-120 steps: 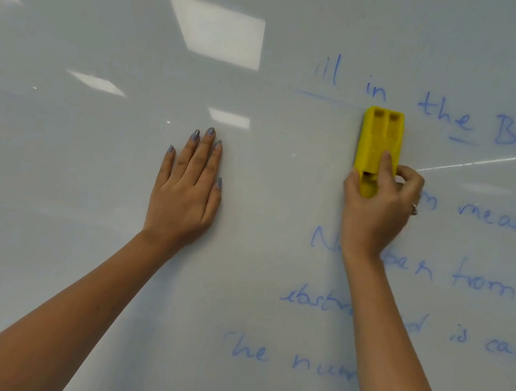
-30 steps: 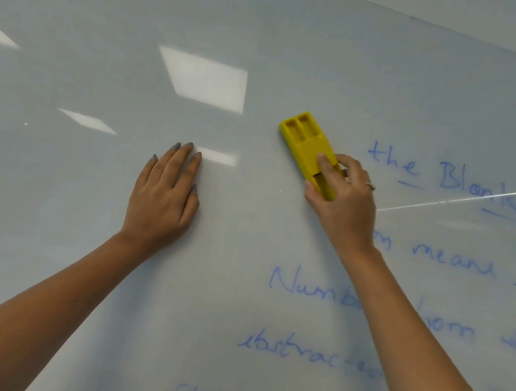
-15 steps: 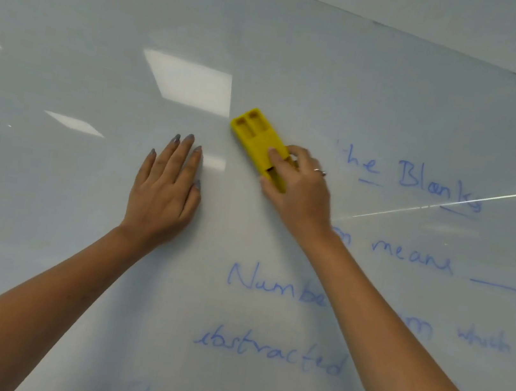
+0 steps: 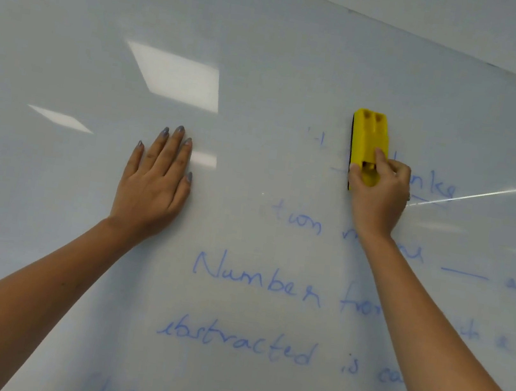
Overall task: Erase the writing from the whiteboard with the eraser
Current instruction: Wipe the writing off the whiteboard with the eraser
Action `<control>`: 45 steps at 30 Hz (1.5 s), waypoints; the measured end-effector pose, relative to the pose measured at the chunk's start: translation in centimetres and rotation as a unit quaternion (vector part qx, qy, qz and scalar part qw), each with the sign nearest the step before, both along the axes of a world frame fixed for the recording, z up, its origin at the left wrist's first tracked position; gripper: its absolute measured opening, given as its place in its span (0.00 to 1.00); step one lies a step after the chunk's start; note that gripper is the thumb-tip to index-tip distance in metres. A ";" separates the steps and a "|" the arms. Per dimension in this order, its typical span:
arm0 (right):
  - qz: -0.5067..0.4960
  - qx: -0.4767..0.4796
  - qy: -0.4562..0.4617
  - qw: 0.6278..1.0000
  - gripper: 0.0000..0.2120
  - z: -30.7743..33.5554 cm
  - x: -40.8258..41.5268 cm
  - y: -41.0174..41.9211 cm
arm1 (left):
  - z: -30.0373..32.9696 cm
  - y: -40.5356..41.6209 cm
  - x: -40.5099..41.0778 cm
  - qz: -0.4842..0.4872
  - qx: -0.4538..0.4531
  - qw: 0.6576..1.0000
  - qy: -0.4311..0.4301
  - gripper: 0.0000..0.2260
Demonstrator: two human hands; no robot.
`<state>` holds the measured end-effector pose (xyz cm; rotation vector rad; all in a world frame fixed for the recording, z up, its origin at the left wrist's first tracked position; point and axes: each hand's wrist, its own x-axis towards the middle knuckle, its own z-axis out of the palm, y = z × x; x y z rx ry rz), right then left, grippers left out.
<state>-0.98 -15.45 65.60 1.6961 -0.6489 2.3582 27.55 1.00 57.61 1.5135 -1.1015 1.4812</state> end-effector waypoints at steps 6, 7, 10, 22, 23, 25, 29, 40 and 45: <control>-0.006 -0.065 0.086 0.994 0.22 -0.7 5.1 3.5 | 0.0 0.0 0.2 -0.006 -0.001 1.000 0.001 0.27; -0.002 -0.096 0.125 0.987 0.21 -1.0 6.0 4.4 | 0.0 0.1 0.2 -0.007 -0.002 1.000 0.001 0.27; -0.004 -0.169 0.233 0.958 0.20 -1.7 7.2 5.7 | 0.0 0.1 0.3 -0.010 -0.005 1.000 -0.001 0.27; -0.013 -0.021 0.020 1.000 0.23 -0.4 -0.4 -0.6 | 0.0 -0.1 0.4 0.000 -0.003 1.000 -0.004 0.26; -0.012 -0.011 0.008 1.000 0.23 -0.3 0.1 -0.5 | 0.0 -0.2 0.4 0.002 -0.002 1.000 -0.003 0.26; -0.008 -0.001 -0.003 1.000 0.23 -0.1 1.7 0.5 | 0.0 -0.2 0.3 0.007 0.000 1.000 -0.002 0.27; 0.000 -0.040 0.047 0.998 0.22 0.1 6.4 4.1 | 0.0 -0.2 0.3 0.010 0.005 1.000 -0.001 0.27; -0.001 -0.188 0.223 0.957 0.20 -3.0 11.1 8.5 | 0.0 -0.1 0.4 -0.002 -0.005 1.000 -0.015 0.26; -0.025 -0.148 0.176 0.973 0.21 -3.6 7.1 5.8 | 0.0 -0.2 0.6 -0.008 0.001 1.000 -0.015 0.27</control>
